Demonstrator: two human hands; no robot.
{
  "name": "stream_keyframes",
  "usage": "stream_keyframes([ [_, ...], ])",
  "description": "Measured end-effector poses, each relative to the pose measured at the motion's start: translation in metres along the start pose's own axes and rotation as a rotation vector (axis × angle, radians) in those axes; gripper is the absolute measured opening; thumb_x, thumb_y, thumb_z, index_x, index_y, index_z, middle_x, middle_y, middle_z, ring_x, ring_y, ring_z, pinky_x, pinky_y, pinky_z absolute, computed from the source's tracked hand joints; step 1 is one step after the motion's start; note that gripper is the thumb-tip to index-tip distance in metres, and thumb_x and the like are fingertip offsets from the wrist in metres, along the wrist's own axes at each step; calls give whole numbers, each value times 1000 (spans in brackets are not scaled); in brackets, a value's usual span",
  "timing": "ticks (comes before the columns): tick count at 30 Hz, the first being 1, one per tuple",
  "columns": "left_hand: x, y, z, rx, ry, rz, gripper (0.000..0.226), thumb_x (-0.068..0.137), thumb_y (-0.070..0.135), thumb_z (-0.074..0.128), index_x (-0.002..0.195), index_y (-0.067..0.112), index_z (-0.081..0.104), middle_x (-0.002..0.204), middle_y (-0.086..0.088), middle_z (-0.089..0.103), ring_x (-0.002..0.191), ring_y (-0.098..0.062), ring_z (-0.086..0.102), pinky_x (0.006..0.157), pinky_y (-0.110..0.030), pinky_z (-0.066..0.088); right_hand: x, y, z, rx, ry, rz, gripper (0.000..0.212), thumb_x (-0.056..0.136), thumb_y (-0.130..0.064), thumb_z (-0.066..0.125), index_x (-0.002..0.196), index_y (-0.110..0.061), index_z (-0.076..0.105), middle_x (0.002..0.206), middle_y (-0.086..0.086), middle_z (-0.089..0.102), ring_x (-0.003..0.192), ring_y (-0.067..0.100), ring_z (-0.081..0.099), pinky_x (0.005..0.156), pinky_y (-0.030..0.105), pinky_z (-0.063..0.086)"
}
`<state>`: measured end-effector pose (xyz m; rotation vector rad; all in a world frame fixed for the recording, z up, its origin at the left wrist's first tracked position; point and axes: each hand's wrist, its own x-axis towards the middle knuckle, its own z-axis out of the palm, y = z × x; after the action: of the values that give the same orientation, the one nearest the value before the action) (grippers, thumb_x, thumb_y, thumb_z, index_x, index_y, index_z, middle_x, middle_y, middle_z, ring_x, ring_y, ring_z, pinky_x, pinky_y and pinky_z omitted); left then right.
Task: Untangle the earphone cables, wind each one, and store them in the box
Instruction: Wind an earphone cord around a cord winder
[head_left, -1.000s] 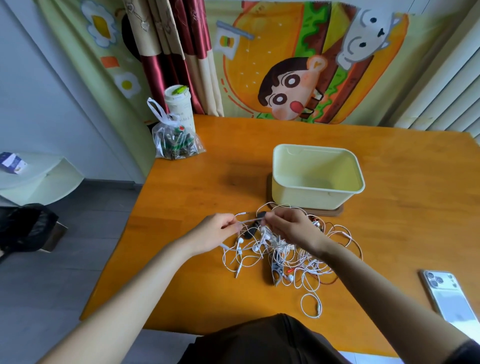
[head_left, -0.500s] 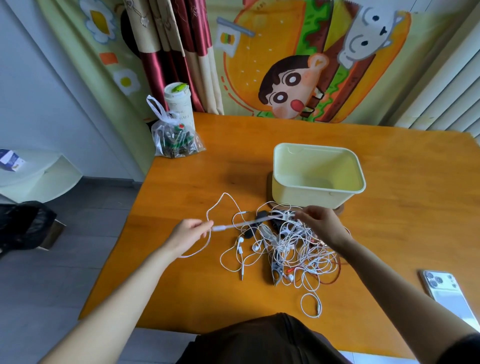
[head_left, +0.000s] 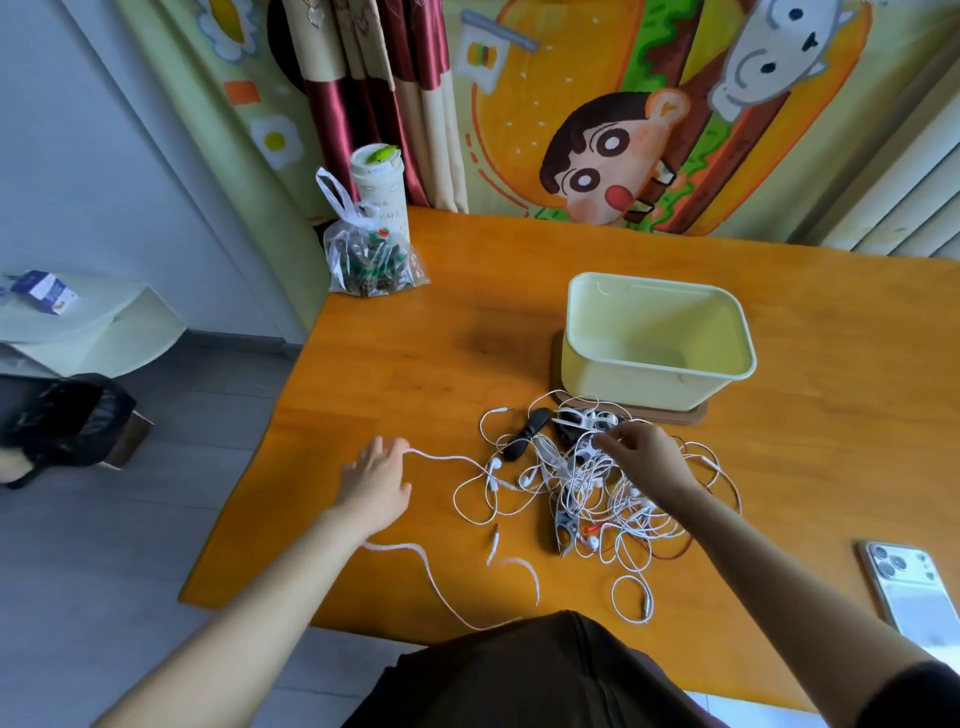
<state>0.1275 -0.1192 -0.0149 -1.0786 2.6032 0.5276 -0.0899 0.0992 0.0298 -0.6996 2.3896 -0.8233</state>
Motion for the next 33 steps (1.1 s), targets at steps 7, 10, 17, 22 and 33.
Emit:
stream_keyframes([
  [7, -6, 48, 39, 56, 100, 40, 48, 92, 35, 56, 134, 21, 38, 137, -4, 41, 126, -22, 40, 102, -35, 34, -3, -16, 3, 73, 12, -34, 19, 94, -30, 54, 85, -16, 62, 68, 4, 61, 54, 15, 49, 55, 30, 42],
  [10, -11, 37, 55, 77, -40, -7, 58, 92, 42, 56, 141, 23, 31, 144, -6, 34, 131, -27, 35, 104, -39, 35, -4, -12, 3, 52, 1, -25, 21, 94, -29, 54, 82, -14, 62, 68, 9, 61, 50, 12, 43, 49, 24, 36],
  [17, -21, 32, 74, -37, -168, 156, 12, 97, 22, 52, 106, 15, 53, 115, -4, 54, 106, -21, 51, 81, -28, 41, -10, -6, 18, 19, -72, 3, 21, 94, -28, 54, 78, -18, 62, 62, 0, 55, 51, 12, 43, 51, 27, 37],
  [22, -25, -2, 67, -93, -166, 90, 13, 97, 7, 46, 86, 14, 47, 99, -4, 51, 83, -15, 50, 57, -19, 30, -10, -6, 24, 11, -104, 0, 23, 94, -29, 54, 90, -11, 66, 67, 3, 59, 51, 11, 45, 50, 25, 38],
  [33, -22, 69, 12, -327, -63, 304, 45, 93, 13, 57, 136, 17, 42, 129, -2, 50, 105, -20, 53, 89, -30, 40, -27, -20, 30, 8, -212, -135, 20, 92, -27, 57, 93, -10, 67, 74, -7, 58, 64, 5, 51, 57, 14, 38],
])
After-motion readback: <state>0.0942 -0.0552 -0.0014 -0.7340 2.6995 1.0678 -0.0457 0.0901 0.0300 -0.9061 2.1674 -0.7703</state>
